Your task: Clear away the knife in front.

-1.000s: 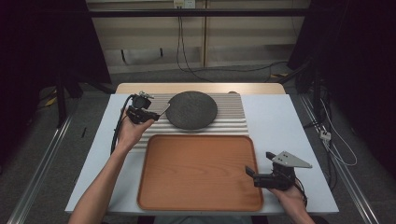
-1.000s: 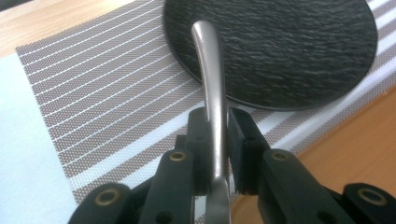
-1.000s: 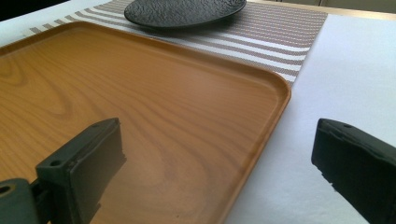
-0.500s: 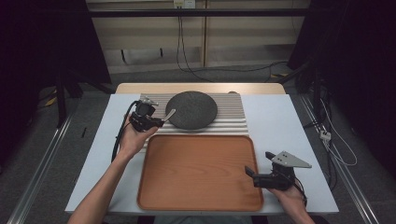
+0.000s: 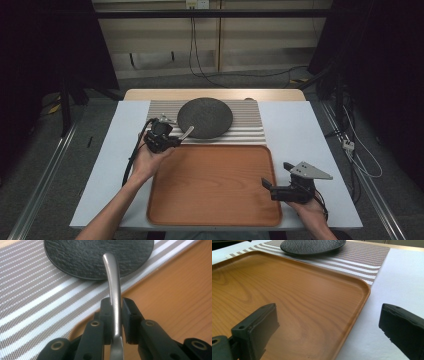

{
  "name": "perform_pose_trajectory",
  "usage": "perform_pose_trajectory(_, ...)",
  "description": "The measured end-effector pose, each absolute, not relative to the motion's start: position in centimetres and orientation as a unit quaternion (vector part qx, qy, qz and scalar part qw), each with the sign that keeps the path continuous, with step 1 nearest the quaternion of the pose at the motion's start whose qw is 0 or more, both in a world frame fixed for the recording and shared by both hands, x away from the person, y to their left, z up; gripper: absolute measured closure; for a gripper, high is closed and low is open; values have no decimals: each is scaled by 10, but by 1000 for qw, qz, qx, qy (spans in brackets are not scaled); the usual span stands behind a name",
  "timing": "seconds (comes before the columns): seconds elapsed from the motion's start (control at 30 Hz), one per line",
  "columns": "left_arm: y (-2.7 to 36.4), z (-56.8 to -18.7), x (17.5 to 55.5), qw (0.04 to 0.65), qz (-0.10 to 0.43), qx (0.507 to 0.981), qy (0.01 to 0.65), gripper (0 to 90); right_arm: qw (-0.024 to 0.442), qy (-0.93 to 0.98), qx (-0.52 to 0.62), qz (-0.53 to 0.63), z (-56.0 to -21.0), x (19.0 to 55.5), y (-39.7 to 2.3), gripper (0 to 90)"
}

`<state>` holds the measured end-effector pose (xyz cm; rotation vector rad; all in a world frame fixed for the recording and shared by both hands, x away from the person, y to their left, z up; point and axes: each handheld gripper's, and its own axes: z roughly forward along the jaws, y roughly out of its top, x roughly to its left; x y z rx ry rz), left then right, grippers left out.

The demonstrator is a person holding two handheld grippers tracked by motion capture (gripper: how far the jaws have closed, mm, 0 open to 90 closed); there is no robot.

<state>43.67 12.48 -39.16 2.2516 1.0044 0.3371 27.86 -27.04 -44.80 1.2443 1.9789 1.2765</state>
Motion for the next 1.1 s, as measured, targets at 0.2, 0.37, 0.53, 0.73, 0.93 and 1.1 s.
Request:
perform_pose_trajectory(0.2,120,-400,424,322,109,855,391,799,236,724,452,465,-448,278,-270,20)
perform_pose_trajectory(0.37,120,-401,412,309,111,864,381,799,236,725,451,464,-448,279,-270,20)
perform_pose_trajectory(0.53,118,-406,402,303,98,870,376,799,236,725,450,464,-448,279,-270,19)
perform_pose_trajectory(0.73,111,-418,394,297,88,875,372,799,236,725,451,463,-448,279,-269,18)
perform_pose_trajectory(0.93,106,-424,391,295,77,878,370,799,239,724,451,463,-448,278,-270,18)
perform_pose_trajectory(1.1,101,-432,388,285,74,882,368,799,241,723,453,462,-447,277,-271,18)
